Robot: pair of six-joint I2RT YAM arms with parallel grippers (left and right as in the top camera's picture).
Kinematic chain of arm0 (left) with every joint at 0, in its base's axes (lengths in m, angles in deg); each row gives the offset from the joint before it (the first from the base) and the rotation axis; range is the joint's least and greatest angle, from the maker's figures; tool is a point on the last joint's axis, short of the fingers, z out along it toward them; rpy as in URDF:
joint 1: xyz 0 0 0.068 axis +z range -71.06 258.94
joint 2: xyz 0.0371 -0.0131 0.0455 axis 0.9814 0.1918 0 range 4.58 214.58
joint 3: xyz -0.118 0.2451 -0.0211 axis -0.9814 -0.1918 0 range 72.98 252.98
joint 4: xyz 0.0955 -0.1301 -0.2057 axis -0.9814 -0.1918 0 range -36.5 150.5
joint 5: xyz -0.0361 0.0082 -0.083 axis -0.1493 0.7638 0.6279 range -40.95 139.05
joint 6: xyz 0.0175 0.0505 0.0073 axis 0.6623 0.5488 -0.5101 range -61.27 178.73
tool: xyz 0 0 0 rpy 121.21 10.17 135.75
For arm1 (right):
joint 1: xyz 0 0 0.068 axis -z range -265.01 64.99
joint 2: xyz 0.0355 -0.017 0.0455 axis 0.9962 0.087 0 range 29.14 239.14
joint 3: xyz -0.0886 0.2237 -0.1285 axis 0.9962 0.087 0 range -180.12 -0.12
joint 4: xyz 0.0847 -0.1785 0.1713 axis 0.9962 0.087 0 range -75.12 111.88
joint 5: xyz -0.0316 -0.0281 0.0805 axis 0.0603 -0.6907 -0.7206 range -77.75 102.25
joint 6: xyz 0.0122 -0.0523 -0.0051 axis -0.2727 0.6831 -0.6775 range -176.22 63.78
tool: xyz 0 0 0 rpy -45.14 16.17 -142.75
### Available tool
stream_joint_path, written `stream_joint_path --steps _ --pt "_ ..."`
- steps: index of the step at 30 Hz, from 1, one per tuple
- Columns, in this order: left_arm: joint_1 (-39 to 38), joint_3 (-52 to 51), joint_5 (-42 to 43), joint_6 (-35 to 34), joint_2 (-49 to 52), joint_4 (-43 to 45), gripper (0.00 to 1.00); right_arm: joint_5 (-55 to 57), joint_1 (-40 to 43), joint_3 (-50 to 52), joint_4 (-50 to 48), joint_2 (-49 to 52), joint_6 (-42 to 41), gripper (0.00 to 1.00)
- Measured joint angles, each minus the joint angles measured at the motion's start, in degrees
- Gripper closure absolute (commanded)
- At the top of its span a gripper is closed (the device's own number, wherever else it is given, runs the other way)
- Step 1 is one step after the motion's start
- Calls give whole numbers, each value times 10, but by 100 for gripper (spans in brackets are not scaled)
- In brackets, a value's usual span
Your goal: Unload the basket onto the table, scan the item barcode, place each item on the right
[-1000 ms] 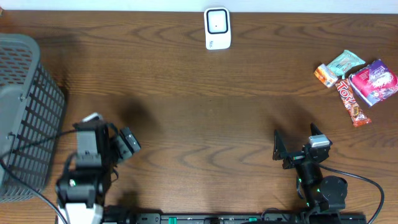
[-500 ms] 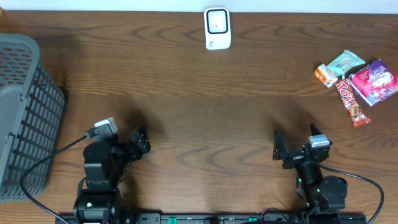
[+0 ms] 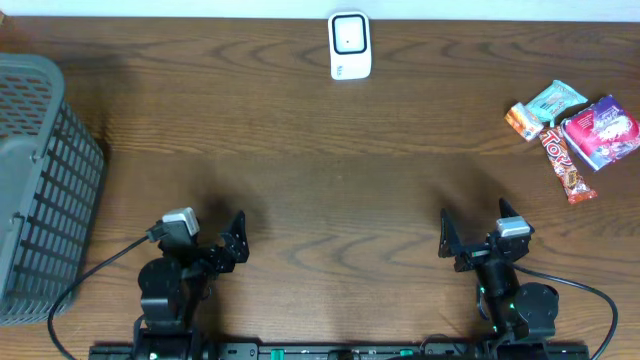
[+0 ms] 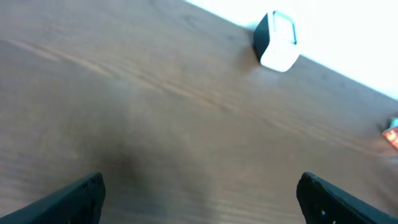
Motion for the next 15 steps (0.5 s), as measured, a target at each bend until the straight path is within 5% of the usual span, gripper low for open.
stream_joint_path --steps 15 --pt "0 -28 0 76 -61 139 2 0 0 0 0 0 0 1"
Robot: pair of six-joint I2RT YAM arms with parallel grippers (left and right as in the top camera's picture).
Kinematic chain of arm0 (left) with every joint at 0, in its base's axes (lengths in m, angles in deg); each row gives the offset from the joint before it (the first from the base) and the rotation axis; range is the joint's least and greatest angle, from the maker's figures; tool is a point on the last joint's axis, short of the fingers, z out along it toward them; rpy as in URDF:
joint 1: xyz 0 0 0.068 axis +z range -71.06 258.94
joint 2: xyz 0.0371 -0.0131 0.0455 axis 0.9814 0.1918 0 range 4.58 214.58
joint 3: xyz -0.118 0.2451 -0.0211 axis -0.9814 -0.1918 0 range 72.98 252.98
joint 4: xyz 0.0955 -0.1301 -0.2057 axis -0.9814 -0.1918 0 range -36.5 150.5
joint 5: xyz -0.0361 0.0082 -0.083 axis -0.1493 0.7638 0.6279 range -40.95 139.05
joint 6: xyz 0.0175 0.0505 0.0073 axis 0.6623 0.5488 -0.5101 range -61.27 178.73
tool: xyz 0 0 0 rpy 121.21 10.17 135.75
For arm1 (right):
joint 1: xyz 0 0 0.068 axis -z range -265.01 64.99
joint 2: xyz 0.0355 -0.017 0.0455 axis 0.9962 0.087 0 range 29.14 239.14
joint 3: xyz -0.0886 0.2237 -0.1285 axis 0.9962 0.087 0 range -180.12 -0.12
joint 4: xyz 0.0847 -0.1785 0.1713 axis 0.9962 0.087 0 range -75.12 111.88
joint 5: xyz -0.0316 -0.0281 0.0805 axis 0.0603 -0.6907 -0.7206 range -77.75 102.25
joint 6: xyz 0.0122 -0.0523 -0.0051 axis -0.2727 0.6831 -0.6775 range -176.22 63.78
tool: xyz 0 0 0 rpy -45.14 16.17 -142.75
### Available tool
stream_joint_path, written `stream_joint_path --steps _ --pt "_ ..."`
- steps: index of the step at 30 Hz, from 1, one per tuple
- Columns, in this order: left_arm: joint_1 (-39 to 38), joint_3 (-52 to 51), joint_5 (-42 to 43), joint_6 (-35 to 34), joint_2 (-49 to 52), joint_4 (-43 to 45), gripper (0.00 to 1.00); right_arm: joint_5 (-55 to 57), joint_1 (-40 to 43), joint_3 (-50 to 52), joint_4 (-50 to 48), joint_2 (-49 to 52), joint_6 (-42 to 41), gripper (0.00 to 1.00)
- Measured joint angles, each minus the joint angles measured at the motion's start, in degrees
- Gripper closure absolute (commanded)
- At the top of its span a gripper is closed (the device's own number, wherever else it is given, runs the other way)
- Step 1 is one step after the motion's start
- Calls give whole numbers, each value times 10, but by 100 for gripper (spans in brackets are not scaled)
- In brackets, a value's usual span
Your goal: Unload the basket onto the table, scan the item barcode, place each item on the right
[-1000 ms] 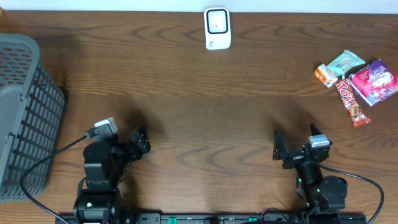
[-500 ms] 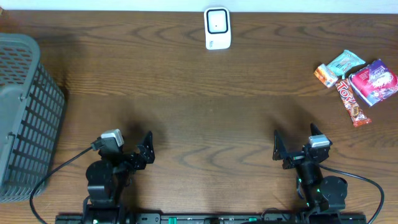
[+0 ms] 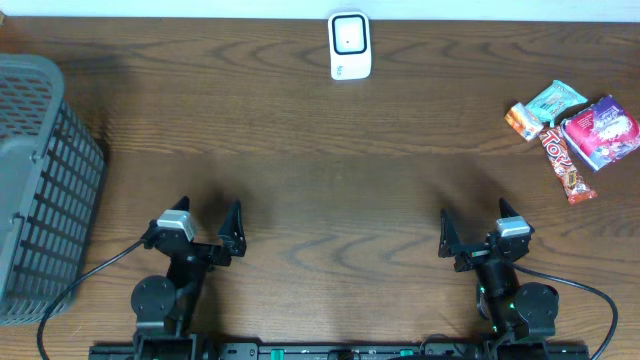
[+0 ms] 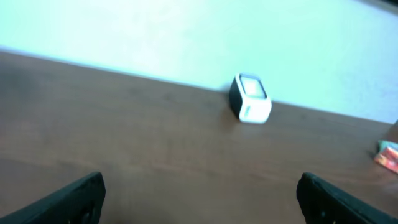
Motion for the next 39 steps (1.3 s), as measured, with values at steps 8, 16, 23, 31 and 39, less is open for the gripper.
stream_joint_path --steps 8,16,23,31,39 --pt "0 -17 -2 38 -30 24 2 0 0 0 0 0 0 1" --pt "0 -16 -7 118 -56 -46 2 0 0 0 0 0 0 1" --pt "1 -14 -25 137 -58 -58 2 0 0 0 0 0 0 1" --pt "1 -13 -28 143 -58 -58 2 0 0 0 0 0 0 1" --pt "1 -13 -33 144 -58 -60 2 0 0 0 0 0 0 1"
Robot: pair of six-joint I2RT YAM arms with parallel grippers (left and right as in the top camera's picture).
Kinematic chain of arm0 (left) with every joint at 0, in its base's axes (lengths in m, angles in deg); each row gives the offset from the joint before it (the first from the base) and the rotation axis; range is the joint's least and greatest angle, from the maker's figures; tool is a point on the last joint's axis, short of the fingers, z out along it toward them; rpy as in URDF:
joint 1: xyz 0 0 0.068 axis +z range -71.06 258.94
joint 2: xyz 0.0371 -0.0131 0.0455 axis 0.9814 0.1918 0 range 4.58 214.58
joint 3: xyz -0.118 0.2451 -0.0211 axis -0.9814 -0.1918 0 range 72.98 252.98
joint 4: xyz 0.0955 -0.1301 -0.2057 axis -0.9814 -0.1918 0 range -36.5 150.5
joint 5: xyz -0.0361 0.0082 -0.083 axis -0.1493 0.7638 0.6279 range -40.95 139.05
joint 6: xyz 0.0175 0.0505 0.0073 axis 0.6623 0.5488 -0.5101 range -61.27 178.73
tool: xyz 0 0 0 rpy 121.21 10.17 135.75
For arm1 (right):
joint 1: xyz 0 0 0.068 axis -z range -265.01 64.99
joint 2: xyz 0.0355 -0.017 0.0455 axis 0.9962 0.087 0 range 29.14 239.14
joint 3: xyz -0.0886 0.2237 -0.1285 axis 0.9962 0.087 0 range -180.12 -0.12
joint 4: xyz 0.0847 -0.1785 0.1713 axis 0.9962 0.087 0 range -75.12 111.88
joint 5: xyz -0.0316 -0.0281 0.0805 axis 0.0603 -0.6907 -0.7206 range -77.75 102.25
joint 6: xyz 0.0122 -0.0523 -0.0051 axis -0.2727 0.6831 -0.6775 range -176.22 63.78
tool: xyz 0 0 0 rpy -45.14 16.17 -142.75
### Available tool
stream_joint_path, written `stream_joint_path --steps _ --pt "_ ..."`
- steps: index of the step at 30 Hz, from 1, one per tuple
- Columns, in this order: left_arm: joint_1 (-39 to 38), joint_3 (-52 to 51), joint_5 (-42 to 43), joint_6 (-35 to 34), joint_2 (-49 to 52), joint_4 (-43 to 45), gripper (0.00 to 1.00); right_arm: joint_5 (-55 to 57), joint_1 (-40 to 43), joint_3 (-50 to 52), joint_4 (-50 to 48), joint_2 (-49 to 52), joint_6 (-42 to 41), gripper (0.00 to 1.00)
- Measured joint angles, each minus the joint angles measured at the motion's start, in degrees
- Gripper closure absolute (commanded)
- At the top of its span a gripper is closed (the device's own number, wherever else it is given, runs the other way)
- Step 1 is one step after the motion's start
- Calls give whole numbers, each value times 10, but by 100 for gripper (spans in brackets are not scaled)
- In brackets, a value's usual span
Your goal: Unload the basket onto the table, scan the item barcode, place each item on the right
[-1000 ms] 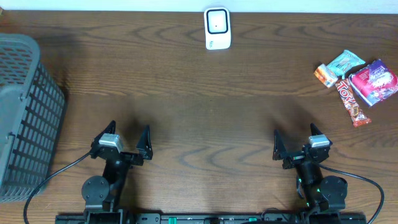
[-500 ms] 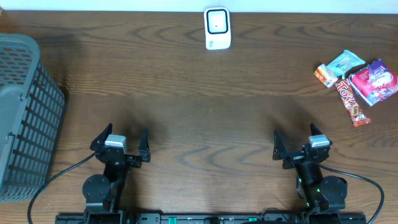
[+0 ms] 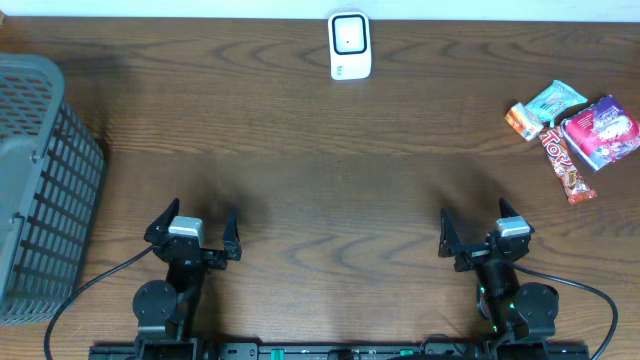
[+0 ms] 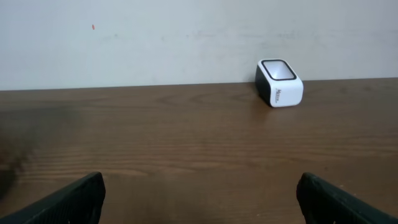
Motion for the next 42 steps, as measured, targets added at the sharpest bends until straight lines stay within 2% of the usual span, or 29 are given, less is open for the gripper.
stream_joint_path --steps 27,42 --pt "0 3 -45 1 0 -10 2 0 0 0 0 0 0 1" --pt "0 4 -74 -45 0 -15 2 0 0 0 0 0 0 1"
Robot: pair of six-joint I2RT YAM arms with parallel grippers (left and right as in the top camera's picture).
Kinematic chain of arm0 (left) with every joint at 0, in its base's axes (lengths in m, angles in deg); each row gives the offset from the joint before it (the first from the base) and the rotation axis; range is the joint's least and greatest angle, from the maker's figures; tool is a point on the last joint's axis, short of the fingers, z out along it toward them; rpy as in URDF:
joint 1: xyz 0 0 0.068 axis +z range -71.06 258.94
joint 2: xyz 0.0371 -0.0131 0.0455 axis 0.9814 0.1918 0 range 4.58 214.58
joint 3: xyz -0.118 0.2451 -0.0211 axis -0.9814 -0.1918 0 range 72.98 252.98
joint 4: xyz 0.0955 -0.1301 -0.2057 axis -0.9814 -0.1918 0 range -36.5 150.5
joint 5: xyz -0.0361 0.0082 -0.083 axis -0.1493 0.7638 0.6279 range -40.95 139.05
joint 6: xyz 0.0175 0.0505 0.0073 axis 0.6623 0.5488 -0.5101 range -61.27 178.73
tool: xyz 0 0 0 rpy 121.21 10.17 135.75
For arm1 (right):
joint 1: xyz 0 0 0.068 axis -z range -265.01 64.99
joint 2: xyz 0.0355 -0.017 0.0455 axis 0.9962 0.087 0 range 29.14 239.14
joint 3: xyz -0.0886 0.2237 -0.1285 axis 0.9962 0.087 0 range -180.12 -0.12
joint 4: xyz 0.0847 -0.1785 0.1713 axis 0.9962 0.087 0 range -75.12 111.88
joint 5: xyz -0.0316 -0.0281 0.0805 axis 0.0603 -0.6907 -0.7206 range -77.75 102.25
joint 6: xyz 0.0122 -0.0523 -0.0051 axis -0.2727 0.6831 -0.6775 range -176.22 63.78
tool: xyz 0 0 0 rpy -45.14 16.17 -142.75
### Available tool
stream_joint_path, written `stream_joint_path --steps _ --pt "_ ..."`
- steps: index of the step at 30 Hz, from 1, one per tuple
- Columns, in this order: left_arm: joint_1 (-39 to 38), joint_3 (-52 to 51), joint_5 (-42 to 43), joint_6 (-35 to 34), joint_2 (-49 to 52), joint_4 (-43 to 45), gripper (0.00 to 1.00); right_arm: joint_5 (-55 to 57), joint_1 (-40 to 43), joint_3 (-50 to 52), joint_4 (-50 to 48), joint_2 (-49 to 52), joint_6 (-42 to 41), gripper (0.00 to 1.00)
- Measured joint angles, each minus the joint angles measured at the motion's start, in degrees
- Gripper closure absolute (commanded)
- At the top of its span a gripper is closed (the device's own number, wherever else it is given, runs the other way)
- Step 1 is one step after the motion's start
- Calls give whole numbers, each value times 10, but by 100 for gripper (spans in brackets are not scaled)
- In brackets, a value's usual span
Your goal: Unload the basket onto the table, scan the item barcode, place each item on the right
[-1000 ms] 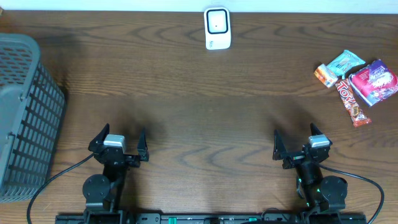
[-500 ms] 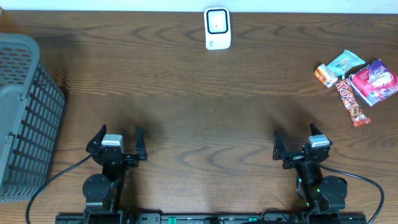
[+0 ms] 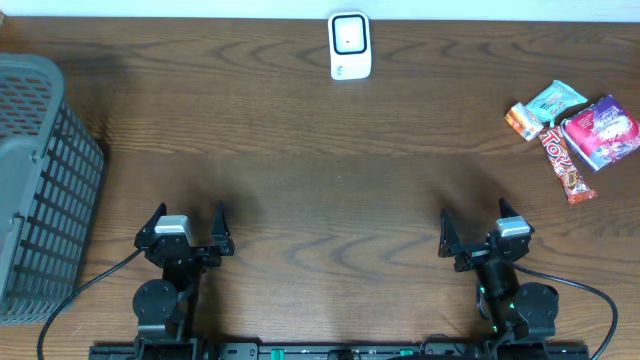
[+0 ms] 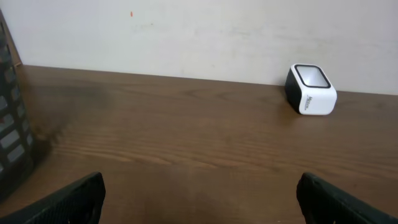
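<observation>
A white barcode scanner (image 3: 349,45) with a dark window stands at the far edge of the table, also visible at the right of the left wrist view (image 4: 311,89). Several snack packets (image 3: 575,130) lie in a cluster at the far right; a red bar (image 3: 567,165) is nearest. My left gripper (image 3: 188,215) rests open at the near left, pointing at the far wall, with nothing between its fingers (image 4: 200,190). My right gripper (image 3: 474,222) stands open and empty at the near right, well short of the packets.
A grey mesh basket (image 3: 40,180) fills the left edge of the table, and its side shows at the left of the wrist view (image 4: 9,130). A white wall runs behind the table's far edge.
My left gripper has turned and shifted a little to the left; the basket's side now shows in its view and the scanner sits further right. The right arm has not moved.
My left gripper first pointed toward the right, looking down at the table. It then stood turned more toward the far wall, then level and facing the scanner, and now slightly left of it. Both grippers stayed open and empty; the right arm kept still.
</observation>
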Motion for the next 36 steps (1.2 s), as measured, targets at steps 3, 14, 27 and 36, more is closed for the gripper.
stream_joint_path --steps 3,14,27,36 --pt "0 0 0 0 0 0 2 0 0 0 0 0 0 1" --pt "0 0 0 5 0 0 2 0 0 0 0 0 0 1" --pt "0 0 0 27 0 0 2 0 0 0 0 0 0 1" --pt "0 0 0 31 0 0 2 0 0 0 0 0 0 1"
